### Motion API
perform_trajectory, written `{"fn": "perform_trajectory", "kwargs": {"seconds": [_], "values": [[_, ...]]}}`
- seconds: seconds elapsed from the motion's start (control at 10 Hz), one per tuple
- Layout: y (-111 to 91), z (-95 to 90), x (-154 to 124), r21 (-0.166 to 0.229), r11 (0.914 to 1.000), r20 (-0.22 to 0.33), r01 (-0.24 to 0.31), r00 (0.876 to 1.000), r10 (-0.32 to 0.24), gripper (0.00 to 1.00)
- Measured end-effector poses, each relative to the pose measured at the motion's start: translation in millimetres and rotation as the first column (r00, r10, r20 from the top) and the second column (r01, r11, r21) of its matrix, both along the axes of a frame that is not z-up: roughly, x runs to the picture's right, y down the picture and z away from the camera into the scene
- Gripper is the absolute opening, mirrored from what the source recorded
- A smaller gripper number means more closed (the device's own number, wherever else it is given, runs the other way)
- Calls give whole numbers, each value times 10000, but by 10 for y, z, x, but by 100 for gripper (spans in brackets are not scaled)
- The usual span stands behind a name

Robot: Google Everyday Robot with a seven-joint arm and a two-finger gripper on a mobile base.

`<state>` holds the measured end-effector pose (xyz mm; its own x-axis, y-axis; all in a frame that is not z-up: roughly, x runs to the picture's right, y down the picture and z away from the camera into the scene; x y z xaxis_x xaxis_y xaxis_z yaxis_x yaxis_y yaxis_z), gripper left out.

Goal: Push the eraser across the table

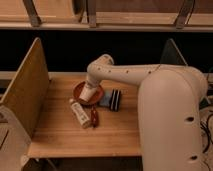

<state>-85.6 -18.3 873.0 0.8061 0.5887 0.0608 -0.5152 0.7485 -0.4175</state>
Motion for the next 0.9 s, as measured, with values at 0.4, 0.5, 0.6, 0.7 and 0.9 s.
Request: {"fn": "perform_trajectory", "kwargs": {"seconds": [0.4,0.5,0.6,0.7,0.9], "values": [[-268,75,668,645,9733,-1851,-2204,9558,2286,0],[-322,72,799,845,9614,-2109,-2618,9383,2740,0],[-354,69,870,972,9531,-2248,-2866,9266,3015,0],[-372,68,903,1043,9484,-2321,-2995,9199,3160,0],[-296,178,1037,967,9459,-2786,-3097,9039,3245,0]]}}
